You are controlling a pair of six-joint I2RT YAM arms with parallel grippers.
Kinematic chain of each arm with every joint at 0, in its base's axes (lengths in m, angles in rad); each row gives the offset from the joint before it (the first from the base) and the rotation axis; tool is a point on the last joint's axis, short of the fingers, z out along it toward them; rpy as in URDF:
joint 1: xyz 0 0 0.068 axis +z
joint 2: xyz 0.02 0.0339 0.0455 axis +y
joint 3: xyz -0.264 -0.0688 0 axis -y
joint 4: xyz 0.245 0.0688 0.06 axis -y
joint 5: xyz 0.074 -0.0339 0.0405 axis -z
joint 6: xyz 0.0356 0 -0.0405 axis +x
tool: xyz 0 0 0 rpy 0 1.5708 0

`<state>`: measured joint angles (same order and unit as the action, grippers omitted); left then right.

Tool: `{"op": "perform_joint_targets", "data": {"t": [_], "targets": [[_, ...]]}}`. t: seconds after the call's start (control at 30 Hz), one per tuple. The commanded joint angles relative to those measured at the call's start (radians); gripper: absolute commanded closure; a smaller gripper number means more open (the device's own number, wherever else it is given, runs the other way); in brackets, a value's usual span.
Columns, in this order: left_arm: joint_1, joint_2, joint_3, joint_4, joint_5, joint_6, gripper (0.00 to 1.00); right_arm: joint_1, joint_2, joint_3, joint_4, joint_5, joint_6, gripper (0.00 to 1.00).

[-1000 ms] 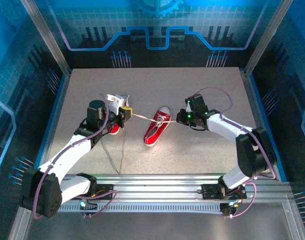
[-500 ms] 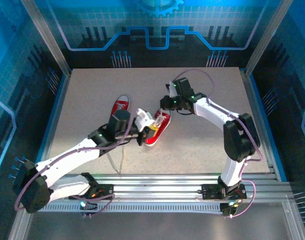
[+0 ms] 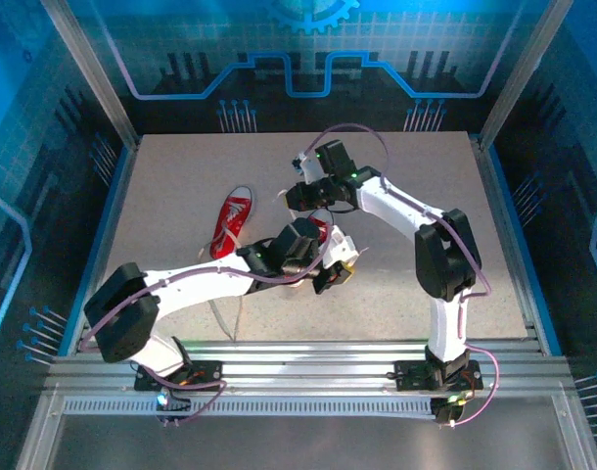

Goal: Tie the shoes

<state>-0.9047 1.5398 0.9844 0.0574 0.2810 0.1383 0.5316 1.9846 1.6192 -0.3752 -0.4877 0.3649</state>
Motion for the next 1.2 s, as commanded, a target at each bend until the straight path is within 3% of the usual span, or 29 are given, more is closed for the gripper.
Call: {"op": "perform_joint_targets", "data": {"t": [0.0,0.5,0.63,0.77,0.93,1.17], "targets": [[-0.009,0.034,0.046,0.025,0.036,0.017,1.0,0.018,0.029,0.057,-0.05,-0.074,-0.04,1.0],[-0.018,0.066,0.064,0.004,0.05,0.017,1.0,0.028,0.068,0.114,-0.081,-0.102,-0.058,1.0],[0.016,0.021,0.026,0.028,0.028,-0.003,1.0,0.024,0.041,0.085,-0.095,-0.044,-0.057,1.0],[0.143,-0.121,-0.103,0.087,0.053,-0.088,1.0,-0.026,-0.069,-0.074,-0.047,0.066,0.021,1.0],[0.379,-0.338,-0.295,0.102,0.046,-0.187,1.0,-0.1,-0.279,-0.379,0.088,0.193,0.159,1.0],[0.683,-0.394,-0.358,0.056,0.075,-0.33,1.0,-0.102,-0.453,-0.644,0.134,0.325,0.248,1.0]]}}
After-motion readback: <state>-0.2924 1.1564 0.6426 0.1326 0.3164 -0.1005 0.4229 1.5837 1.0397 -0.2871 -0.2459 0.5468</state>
